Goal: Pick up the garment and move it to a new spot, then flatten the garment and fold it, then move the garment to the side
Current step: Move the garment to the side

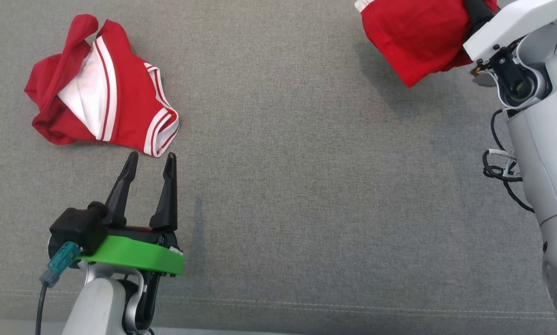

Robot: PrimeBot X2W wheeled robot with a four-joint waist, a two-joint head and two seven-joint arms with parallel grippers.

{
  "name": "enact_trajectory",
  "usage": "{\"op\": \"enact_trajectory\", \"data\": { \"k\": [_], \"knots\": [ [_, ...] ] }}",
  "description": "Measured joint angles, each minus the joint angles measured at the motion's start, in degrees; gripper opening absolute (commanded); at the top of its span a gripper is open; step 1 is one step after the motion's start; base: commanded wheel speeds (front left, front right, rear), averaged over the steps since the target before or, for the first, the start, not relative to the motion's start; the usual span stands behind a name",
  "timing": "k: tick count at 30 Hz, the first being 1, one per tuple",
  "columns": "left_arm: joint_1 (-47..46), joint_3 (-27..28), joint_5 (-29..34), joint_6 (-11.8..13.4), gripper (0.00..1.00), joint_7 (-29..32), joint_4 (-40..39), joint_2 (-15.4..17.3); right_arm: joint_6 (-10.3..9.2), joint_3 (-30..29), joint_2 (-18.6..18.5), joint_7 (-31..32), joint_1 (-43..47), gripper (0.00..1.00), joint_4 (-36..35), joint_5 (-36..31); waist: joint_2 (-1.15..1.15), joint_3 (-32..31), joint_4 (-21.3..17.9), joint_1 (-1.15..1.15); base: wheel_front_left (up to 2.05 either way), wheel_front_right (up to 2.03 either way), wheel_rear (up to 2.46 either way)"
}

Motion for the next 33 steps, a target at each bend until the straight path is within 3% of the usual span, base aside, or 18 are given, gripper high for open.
{"op": "enact_trajectory", "data": {
  "k": [5,12,17,33],
  "knots": [
    [0.0,0.3,0.0,0.0,1.0,0.0,-0.5,0.4,0.34,-0.4,-0.7,-0.3,-1.1,0.0,0.4,0.7,0.0,1.8,-0.1,0.0,0.0,0.0,0.0],
    [-0.2,1.0,0.0,0.0,1.0,0.0,-1.7,1.6,-0.27,-5.0,-8.7,-2.2,1.3,0.0,4.6,1.1,0.0,4.9,-0.4,0.0,0.0,0.0,0.0],
    [-0.7,1.3,0.1,0.0,1.0,0.0,-2.6,3.1,-0.81,-6.8,-10.5,-4.4,2.3,0.0,5.9,1.4,0.0,7.9,-1.1,0.0,0.0,0.0,0.0],
    [-5.9,-1.1,0.1,0.0,1.0,0.0,-6.5,4.7,-1.34,-3.8,-18.8,-10.2,-1.6,0.0,5.5,-5.5,0.0,16.0,-3.0,0.0,0.0,0.0,0.0]
  ]
}}
